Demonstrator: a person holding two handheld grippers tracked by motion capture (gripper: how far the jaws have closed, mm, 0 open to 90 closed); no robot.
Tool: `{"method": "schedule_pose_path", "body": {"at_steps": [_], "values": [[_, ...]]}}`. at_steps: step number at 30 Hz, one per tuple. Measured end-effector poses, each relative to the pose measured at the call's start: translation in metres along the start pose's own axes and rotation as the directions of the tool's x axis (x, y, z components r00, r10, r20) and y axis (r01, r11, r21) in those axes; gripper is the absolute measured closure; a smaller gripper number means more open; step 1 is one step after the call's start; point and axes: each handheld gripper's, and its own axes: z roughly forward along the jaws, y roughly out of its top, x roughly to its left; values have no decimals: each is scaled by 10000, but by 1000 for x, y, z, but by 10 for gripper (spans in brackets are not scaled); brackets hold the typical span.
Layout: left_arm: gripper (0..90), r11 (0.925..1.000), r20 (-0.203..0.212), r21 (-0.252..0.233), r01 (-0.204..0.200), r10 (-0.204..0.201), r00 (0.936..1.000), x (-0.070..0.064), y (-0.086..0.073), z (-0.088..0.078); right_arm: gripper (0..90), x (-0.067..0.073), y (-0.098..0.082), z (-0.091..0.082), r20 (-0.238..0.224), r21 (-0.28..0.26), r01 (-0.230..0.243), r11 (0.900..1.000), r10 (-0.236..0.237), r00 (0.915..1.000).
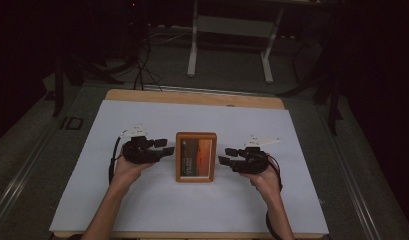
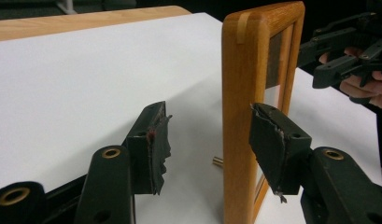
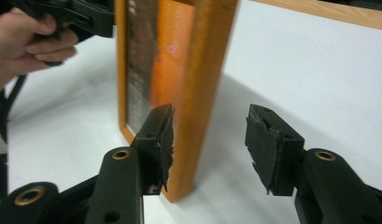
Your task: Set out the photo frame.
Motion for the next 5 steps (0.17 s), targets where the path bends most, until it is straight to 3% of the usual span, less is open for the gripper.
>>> {"method": "schedule_pose_path", "body": {"at_steps": [5], "values": [[467,9999,-342,159,-32,38,9994,4,-1,-6,495,-8,-5,-5,656,395,7,9992,-33,9978]]}}
